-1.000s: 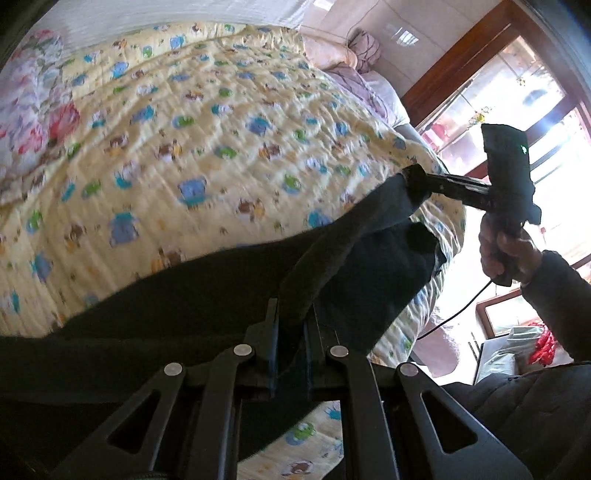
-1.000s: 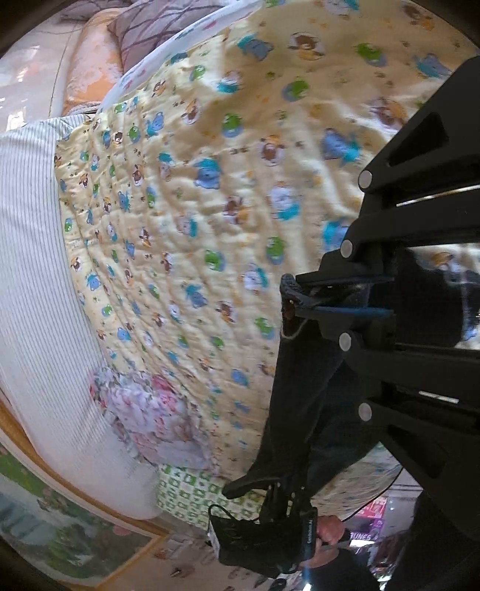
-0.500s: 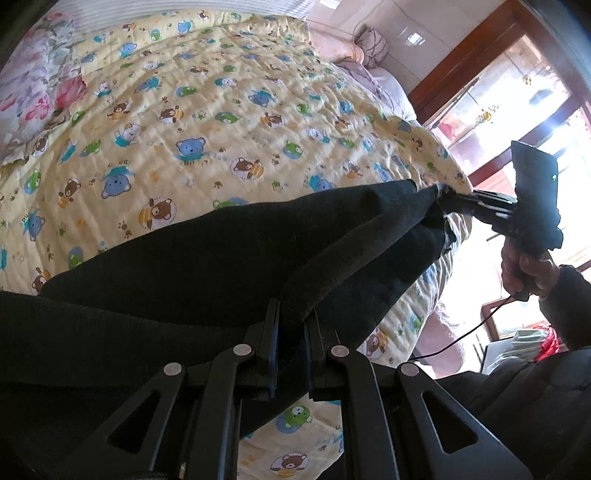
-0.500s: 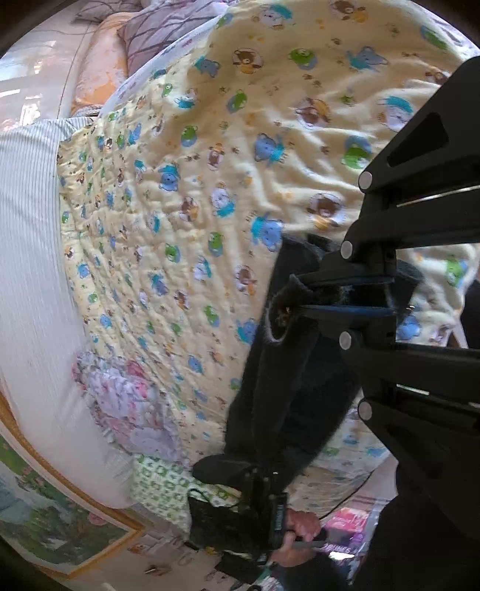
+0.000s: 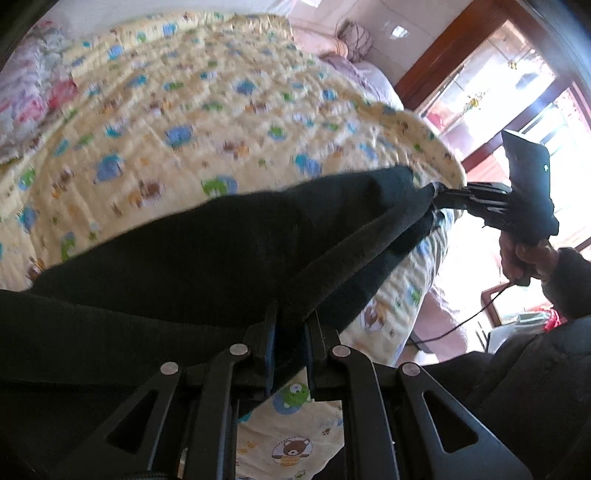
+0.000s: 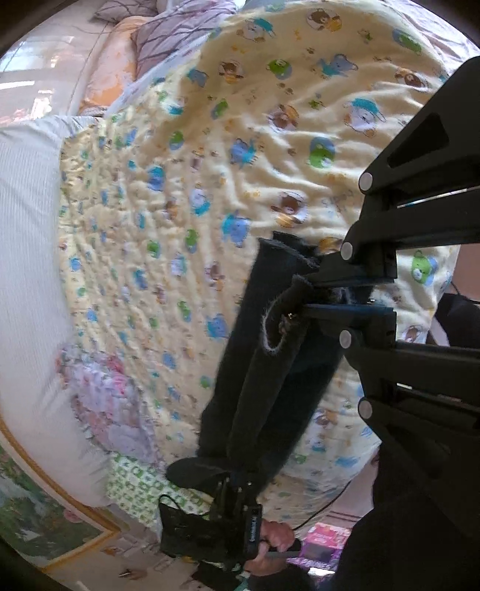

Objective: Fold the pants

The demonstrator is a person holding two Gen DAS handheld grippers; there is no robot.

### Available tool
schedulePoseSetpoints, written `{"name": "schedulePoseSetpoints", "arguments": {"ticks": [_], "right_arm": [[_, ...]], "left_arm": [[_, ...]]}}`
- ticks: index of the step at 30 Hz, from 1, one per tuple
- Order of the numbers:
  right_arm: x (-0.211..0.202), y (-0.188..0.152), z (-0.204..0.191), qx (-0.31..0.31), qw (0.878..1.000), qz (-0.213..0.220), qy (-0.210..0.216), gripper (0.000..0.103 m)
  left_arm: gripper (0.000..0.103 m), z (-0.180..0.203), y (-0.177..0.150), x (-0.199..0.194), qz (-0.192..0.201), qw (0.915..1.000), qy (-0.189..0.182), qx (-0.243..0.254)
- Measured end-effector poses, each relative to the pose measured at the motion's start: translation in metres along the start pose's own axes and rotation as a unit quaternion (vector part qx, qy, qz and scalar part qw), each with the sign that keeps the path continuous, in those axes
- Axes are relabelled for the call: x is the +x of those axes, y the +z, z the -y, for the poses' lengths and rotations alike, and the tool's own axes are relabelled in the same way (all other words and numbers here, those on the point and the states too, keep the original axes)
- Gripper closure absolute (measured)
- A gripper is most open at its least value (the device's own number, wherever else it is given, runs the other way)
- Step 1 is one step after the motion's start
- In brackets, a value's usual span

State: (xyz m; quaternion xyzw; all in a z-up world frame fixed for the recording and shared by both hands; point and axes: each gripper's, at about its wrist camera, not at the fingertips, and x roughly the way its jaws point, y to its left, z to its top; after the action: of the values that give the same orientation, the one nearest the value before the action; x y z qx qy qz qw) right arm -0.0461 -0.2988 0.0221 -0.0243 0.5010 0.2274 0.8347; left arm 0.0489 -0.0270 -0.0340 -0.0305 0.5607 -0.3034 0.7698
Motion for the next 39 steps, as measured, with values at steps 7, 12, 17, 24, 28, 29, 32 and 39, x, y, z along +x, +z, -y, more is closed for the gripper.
{"name": "schedulePoseSetpoints", "arguments": {"ticks": [7, 12, 17, 24, 28, 29, 32, 39], "right_arm": [[0.022, -0.015, 0.004, 0.009, 0.999, -0.035, -0.005, 0.094], [0.011, -0.008, 0.009, 0.031, 0.999, -0.037, -0.006, 0.063], [-0.015, 0.006, 0.001, 0.036, 0.999, 0.002, 0.009, 0.051], [0.0, 0.037, -0.042, 0.003, 0.998, 0.011, 0.056, 0.051], [0.025, 0.054, -0.071, -0.016, 0.996, -0.002, 0.092, 0.051], [0.034, 0.06, -0.08, -0.02, 0.994, -0.007, 0.103, 0.051], [0.054, 0.074, -0.101, -0.032, 0.991, -0.026, 0.129, 0.051], [0.096, 0.106, -0.162, -0.063, 0.977, -0.055, 0.197, 0.051]], "left_arm": [[0.082, -0.001, -0.008, 0.014, -0.006, 1.0, -0.002, -0.002], [0.042, 0.004, -0.003, -0.006, 0.019, 0.9998, -0.006, -0.003], [0.042, -0.006, -0.005, -0.028, 0.048, 0.9982, -0.003, -0.036], [0.038, -0.049, -0.02, -0.07, 0.104, 0.9854, 0.03, -0.131], [0.035, -0.073, -0.033, -0.093, 0.133, 0.9712, 0.069, -0.186], [0.035, -0.08, -0.038, -0.098, 0.139, 0.967, 0.074, -0.2], [0.034, -0.099, -0.05, -0.114, 0.154, 0.9554, 0.094, -0.234], [0.031, -0.157, -0.081, -0.16, 0.196, 0.9233, 0.134, -0.302]]}}
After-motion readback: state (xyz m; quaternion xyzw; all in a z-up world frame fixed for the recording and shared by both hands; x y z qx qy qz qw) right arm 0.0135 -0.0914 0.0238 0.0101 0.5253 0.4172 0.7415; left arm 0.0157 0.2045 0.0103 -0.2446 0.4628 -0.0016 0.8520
